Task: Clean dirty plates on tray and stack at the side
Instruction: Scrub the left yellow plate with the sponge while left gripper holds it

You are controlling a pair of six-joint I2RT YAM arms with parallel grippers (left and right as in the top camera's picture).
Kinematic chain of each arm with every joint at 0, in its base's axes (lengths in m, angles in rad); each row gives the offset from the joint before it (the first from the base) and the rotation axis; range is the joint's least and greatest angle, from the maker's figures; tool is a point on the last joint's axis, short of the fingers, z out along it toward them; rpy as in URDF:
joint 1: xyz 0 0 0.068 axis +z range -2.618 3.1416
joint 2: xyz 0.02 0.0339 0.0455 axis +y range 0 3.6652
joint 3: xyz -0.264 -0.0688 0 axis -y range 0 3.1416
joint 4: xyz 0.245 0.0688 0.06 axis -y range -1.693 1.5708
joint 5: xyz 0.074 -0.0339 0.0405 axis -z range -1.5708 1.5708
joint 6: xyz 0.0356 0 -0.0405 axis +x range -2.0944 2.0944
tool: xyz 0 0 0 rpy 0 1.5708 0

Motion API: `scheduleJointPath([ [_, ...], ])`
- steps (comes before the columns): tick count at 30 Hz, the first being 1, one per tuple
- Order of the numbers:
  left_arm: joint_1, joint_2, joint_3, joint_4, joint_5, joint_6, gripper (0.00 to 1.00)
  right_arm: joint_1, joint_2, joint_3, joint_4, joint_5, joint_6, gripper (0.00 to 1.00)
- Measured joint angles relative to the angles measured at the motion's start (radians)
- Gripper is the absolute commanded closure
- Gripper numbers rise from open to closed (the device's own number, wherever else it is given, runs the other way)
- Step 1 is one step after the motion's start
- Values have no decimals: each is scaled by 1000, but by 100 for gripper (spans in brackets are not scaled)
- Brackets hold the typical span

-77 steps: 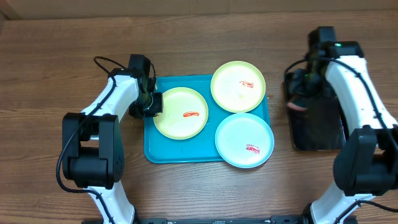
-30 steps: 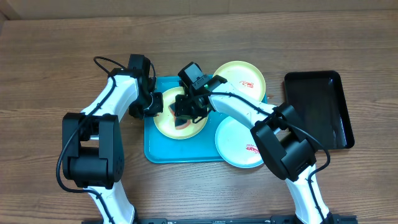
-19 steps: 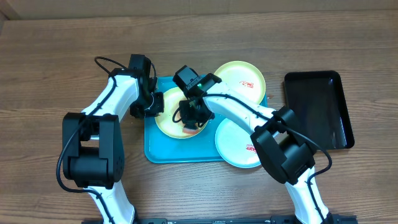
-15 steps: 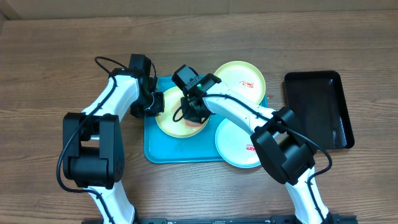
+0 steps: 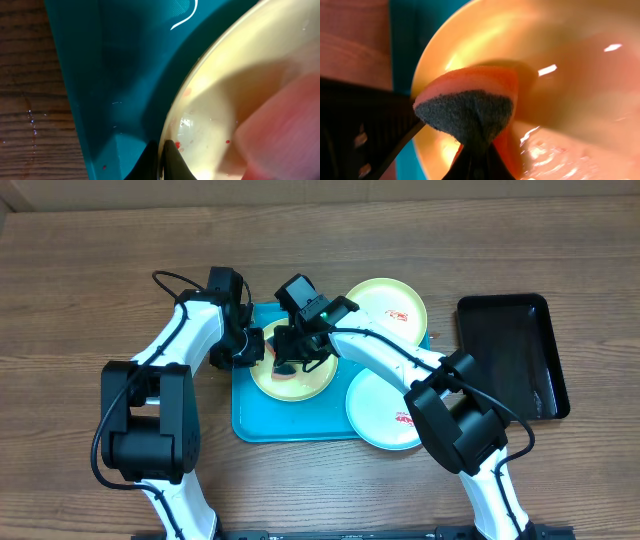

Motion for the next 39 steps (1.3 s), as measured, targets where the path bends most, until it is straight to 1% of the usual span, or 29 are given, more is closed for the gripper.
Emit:
scheduleJointPath([
  [3,0,0,0,0,0,0,96,0,0,0,-57,-53,6,96],
  [6,0,0,0,0,0,0,96,0,0,-2,-148,-60,0,96],
  [11,0,0,0,0,0,0,96,-1,0,-2,-235,111,-28,96],
  [16,-3,0,0,1,0,0,96,5,-4,-2,-208,312,-61,96],
  [19,-3,0,0,1,0,0,96,5,-4,-2,-151,462,-74,96],
  [23,-3,0,0,0,0,0,96,3,-4,-2,-88,558,-107,96],
  [28,-3,0,0,0,0,0,96,1,-4,-2,-80,519,-137,96],
  [31,-3,0,0,0,0,0,96,-8,-4,-2,-69,409,-153,96],
  [36,-3,0,0,-2,0,0,96,-14,-4,-2,-48,154,-158,96],
  [39,-3,0,0,-2,0,0,96,-13,-3,-2,-75,77,-154,96],
])
